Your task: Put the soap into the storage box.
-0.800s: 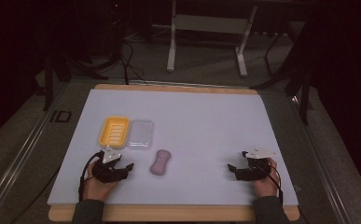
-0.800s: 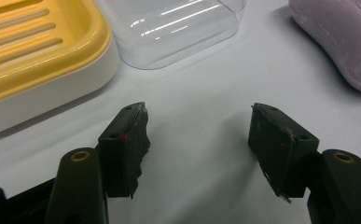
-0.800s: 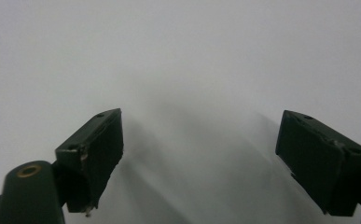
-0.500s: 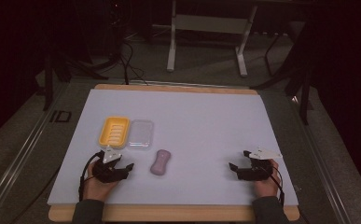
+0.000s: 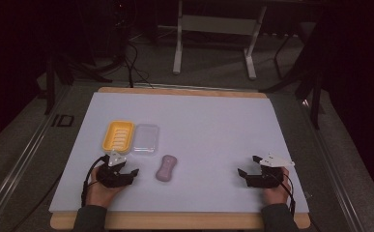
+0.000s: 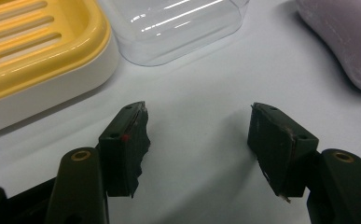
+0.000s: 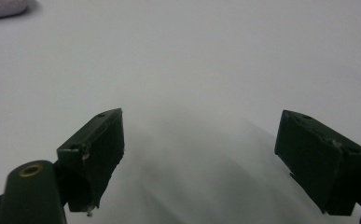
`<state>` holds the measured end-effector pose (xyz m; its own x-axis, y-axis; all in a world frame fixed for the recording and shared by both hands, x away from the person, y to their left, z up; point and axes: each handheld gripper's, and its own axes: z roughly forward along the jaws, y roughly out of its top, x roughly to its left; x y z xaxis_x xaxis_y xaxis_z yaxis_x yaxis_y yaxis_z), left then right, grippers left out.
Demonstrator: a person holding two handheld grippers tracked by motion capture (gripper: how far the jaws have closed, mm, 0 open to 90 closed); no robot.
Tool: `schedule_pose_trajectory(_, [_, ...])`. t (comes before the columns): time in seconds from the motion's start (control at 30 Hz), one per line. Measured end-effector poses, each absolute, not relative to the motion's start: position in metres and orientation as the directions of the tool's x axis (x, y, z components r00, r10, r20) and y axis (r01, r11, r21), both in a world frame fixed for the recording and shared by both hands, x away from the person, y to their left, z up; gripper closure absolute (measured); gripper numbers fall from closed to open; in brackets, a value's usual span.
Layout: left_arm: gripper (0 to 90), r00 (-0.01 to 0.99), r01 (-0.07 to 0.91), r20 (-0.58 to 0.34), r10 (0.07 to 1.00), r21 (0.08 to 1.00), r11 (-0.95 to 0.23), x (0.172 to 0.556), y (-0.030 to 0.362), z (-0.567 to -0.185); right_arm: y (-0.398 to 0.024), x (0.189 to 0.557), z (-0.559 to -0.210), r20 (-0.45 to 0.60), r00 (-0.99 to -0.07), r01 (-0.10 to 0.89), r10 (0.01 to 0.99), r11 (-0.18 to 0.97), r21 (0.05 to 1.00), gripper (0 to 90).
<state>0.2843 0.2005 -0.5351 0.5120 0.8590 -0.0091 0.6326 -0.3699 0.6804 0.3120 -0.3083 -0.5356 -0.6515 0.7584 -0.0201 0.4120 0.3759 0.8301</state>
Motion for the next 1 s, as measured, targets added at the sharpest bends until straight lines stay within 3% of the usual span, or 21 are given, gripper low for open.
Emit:
schedule_pose_trajectory(0.07, [41.8,0.52,0.633,-0.01,0.854,0.676,-0.377,0.285,0.199,-0.532,-0.308,0.312,-0.536,-0.02,-0.651,0.412,0.758,0.376,0.83,15.3])
schedule_pose_trajectory(1.0, [39.3,0.554,0.627,0.033,0.832,0.641,-0.443,0.291,0.179,-0.502,-0.309,0.311,-0.535,-0.022,-0.654,0.403,0.756,0.372,0.836,15.3])
